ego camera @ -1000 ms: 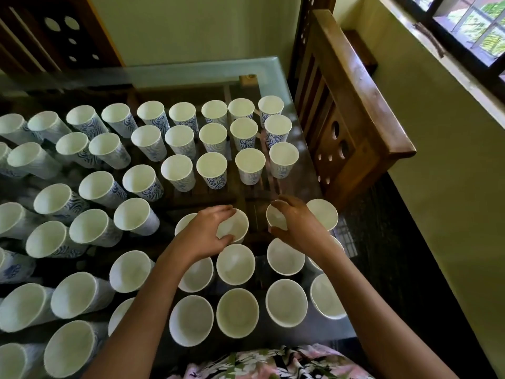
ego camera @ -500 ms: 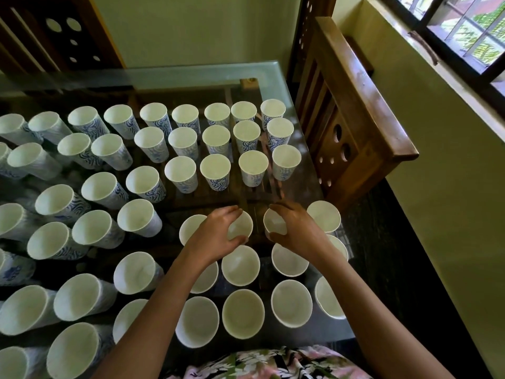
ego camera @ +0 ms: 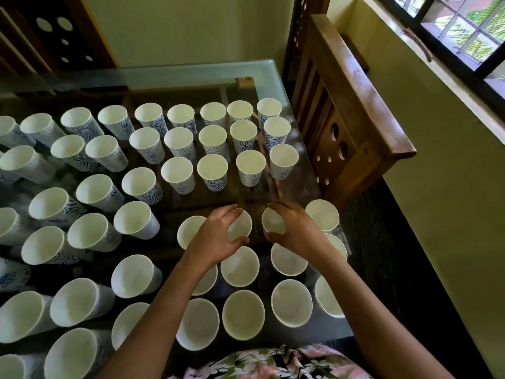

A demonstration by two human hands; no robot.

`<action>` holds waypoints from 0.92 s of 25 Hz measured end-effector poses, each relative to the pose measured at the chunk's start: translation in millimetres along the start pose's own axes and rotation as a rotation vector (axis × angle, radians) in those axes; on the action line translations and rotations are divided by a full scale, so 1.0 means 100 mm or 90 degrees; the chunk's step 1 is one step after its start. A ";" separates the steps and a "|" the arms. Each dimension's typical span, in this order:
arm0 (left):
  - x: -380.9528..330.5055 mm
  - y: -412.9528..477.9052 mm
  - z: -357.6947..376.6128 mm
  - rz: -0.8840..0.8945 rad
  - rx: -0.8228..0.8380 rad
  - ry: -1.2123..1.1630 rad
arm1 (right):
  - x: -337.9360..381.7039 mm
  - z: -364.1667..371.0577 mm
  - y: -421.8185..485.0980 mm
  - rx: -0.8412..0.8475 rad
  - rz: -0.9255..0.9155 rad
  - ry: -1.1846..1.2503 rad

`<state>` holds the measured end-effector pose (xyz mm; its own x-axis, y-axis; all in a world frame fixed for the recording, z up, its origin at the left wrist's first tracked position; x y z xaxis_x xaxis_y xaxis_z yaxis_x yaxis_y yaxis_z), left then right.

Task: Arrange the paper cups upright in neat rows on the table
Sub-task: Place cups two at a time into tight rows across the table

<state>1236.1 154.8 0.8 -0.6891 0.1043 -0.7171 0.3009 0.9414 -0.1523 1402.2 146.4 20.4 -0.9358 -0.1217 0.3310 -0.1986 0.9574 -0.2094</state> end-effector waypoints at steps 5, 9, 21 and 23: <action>-0.03 -0.02 -0.02 -0.003 -0.017 0.001 | -0.05 0.01 -0.02 -0.018 0.021 0.010; -0.01 -0.01 0.00 -0.016 -0.007 -0.009 | -0.05 0.03 -0.01 -0.019 0.027 0.018; 0.17 -0.30 -0.31 -0.005 -0.090 0.002 | 0.24 0.02 -0.11 -0.052 -0.035 0.034; 0.28 -0.38 -0.41 -0.022 -0.094 0.001 | 0.40 0.08 -0.07 -0.045 -0.064 0.033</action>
<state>1178.4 135.7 14.8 -0.6987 0.0720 -0.7118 0.1767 0.9815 -0.0741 1364.2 133.2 27.8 -0.8954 -0.2060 0.3948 -0.2682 0.9572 -0.1087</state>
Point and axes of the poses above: each hand's wrist, its own y-axis towards the middle knuckle, its own z-axis out of the palm, x = y × z, the point moved 5 cm from there along y, towards the middle knuckle, and after that the axes turned 9 degrees about -y, right-handed, at the moved point
